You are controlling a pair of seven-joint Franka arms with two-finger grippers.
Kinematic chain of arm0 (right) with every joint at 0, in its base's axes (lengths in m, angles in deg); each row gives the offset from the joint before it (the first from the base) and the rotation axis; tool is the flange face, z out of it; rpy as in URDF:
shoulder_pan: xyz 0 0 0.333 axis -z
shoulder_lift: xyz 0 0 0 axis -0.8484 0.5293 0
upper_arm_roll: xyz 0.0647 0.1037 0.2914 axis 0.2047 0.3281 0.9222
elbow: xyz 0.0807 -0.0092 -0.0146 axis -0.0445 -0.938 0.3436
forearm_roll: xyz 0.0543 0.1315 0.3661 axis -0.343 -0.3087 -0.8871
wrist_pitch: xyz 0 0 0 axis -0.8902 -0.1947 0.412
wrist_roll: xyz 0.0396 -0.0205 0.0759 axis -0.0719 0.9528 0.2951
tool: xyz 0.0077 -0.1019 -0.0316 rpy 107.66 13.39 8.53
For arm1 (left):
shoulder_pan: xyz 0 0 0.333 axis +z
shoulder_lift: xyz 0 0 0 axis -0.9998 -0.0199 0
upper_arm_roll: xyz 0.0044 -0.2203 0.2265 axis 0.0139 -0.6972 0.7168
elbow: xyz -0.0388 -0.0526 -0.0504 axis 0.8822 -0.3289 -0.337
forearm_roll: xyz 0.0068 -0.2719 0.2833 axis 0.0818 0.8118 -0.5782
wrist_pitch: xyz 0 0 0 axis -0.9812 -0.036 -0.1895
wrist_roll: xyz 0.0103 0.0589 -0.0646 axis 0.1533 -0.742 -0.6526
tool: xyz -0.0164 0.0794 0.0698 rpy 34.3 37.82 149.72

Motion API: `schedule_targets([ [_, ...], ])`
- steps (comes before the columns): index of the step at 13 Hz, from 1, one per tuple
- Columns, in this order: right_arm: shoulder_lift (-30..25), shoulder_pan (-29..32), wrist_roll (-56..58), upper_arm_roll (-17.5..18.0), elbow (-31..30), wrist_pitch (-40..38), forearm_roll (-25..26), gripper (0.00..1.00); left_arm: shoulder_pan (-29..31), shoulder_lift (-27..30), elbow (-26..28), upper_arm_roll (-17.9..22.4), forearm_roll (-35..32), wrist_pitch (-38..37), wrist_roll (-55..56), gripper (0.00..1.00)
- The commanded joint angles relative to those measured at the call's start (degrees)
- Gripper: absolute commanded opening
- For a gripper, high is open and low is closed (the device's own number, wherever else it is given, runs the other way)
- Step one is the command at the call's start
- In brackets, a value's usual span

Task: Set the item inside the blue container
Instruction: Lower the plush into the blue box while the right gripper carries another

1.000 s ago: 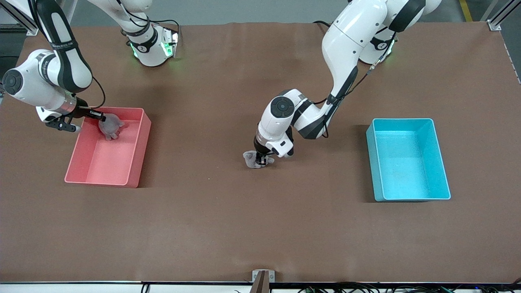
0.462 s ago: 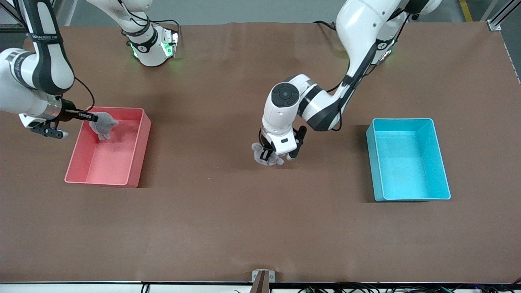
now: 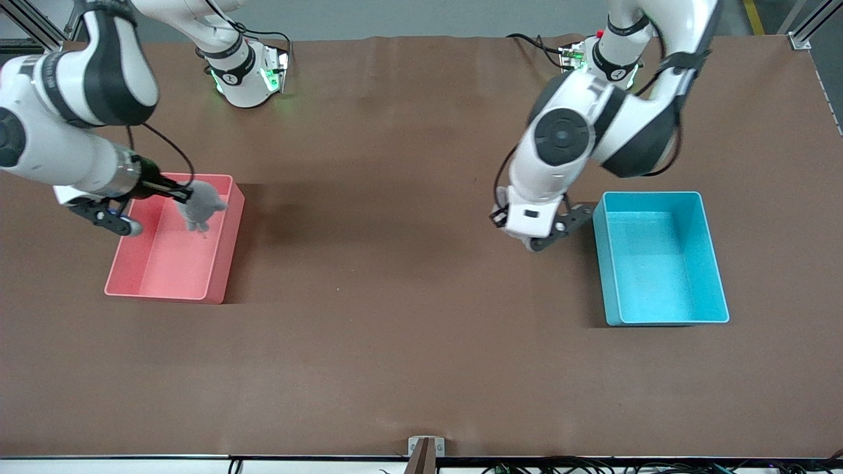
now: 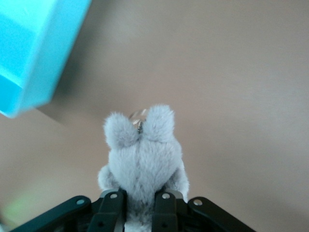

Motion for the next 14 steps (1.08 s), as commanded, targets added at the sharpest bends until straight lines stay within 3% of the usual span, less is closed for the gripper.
schedule_targets([
  [1, 5.62, -7.95, -12.74, -0.74, 5.00, 2.37, -5.47, 0.00, 7.02, 8.78, 10.88, -0.37, 0.57, 0.55, -15.82, 0.00],
  [4, 13.88, -16.39, -27.06, -0.66, 11.42, 8.96, -6.19, 0.00, 16.53, 12.84, 17.32, -0.37, 0.22, 0.99, -35.97, 0.00],
  [7, 21.88, -23.17, -38.15, -0.74, 17.92, 14.32, -6.19, 0.00, 23.03, 11.80, 21.01, -0.37, -3.99, 7.55, -45.47, 0.00],
  [12, 32.96, -31.08, -52.31, -0.83, 26.89, 18.74, -5.40, 0.00, 27.53, 2.76, 20.59, 0.24, -4.62, 19.95, -56.92, 0.00],
  [14, 37.27, -32.41, -56.01, -0.83, 31.02, 19.26, -5.31, 0.00, 29.20, -0.50, 20.32, 0.07, -10.13, 22.51, -57.56, 0.00],
])
